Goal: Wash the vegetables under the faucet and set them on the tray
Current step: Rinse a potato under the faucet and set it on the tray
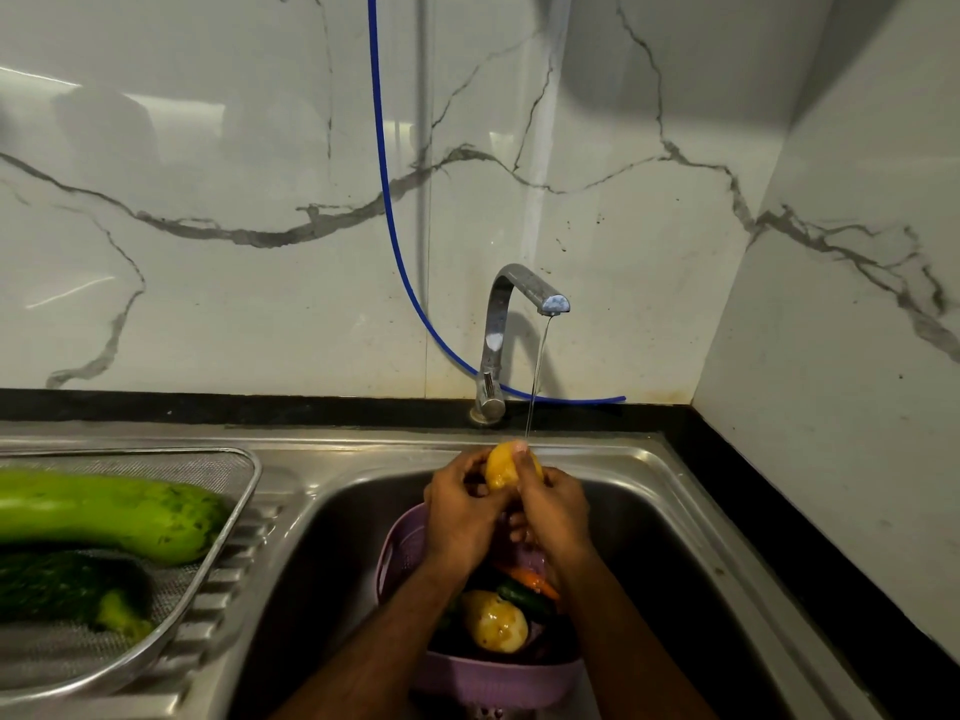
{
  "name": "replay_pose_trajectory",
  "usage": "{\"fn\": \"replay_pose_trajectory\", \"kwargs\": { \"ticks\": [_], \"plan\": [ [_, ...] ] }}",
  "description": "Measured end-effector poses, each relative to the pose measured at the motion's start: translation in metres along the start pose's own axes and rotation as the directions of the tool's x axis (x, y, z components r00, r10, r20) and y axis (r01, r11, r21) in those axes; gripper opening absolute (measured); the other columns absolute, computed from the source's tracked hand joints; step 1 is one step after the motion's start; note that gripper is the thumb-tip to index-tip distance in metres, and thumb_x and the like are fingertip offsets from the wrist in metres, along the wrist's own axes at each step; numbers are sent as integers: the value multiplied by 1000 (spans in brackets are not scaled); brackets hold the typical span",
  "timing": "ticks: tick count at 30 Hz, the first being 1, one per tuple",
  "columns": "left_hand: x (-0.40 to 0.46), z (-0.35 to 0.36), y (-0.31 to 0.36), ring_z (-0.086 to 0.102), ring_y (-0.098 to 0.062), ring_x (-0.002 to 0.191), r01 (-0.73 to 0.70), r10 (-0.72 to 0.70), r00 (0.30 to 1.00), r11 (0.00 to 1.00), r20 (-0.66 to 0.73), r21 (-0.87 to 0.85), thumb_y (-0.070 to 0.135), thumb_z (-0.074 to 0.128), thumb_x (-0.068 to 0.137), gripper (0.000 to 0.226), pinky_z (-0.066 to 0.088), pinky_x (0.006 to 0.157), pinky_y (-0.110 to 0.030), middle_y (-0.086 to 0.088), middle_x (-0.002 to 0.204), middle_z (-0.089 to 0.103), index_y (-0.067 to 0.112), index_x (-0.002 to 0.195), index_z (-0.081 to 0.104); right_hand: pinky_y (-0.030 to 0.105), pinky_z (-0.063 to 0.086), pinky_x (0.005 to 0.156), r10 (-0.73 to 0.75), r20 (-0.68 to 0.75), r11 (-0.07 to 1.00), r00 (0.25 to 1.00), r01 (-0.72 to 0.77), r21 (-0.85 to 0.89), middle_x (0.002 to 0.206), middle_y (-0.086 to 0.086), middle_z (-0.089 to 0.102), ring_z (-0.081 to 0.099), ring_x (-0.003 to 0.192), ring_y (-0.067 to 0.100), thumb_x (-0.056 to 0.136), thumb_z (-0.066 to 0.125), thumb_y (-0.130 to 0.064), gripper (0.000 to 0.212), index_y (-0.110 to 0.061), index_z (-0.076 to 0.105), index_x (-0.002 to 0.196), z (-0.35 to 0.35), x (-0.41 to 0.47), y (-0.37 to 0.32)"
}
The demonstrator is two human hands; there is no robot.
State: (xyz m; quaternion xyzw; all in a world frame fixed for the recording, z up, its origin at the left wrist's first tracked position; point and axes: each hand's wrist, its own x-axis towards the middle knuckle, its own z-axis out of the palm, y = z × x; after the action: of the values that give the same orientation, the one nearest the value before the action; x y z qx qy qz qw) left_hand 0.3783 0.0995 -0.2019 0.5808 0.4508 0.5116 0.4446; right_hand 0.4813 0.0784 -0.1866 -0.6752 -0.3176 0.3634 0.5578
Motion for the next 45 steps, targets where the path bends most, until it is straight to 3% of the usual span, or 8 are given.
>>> {"fn": "replay_pose_trajectory", "kwargs": {
  "ticks": [5,12,15,21,25,31,41,45],
  "plan": [
    [2,-2,2,71,-14,100,137,-130,990,981,55,-140,21,77,84,34,59,91,-38,3,108,75,20,118,70,26,52,70,-137,5,981,991,136,-135,104,4,72,66,86,12,109,45,-37,27,-24,68,107,-16,11,-4],
    [-7,-11,11,75,-21,88,233,-228,972,968,64,-93,26,75,87,19,61,85,-46,-4,93,78,16,103,74,42,57,98,-116,393,974,912,182,-136,125,4,69,65,116,25,87,72,-5,46,-25,66,128,-36,15,-4],
    [-11,-21,10,75,-22,86,237,-236,969,971,79,-10,30,78,84,22,62,82,-47,-5,90,78,16,100,76,30,55,94,-179,450,921,875,310,-236,126,-7,64,61,115,12,84,82,-15,57,-31,61,134,-40,-4,-4],
    [-21,-63,17,75,-23,87,304,-317,942,946,114,115,32,81,80,32,63,77,-45,-11,101,76,16,106,72,37,57,101,-161,544,846,823,399,-354,131,-10,64,63,117,10,73,90,-38,72,-35,59,137,-27,-35,-11],
    [-29,-96,54,72,-15,83,56,-107,988,924,116,377,32,79,82,24,62,72,-29,-3,91,75,16,99,73,33,59,92,-260,497,799,828,473,-370,119,-11,67,64,105,7,74,88,-41,52,-41,62,118,-13,-53,-18],
    [-42,-143,107,65,-11,75,-206,148,978,775,145,597,31,74,86,16,47,62,-19,2,78,71,18,78,72,38,56,92,-360,418,657,834,545,-521,121,-15,60,58,108,9,60,81,-74,79,-40,59,128,1,-76,-29],
    [-61,-248,124,61,-15,69,-188,174,980,688,93,700,26,72,86,26,40,62,-25,-2,69,67,18,64,61,39,55,94,-429,477,633,767,632,-446,124,-8,64,59,113,15,52,78,-77,89,-33,64,128,62,-126,-62],
    [-70,-302,113,53,-12,61,-97,135,991,653,11,751,17,71,85,30,37,60,-25,6,60,57,22,60,55,33,53,94,-508,516,599,690,713,-364,121,-8,67,60,110,14,61,89,-57,73,-29,68,126,106,-158,-88]
  ]
}}
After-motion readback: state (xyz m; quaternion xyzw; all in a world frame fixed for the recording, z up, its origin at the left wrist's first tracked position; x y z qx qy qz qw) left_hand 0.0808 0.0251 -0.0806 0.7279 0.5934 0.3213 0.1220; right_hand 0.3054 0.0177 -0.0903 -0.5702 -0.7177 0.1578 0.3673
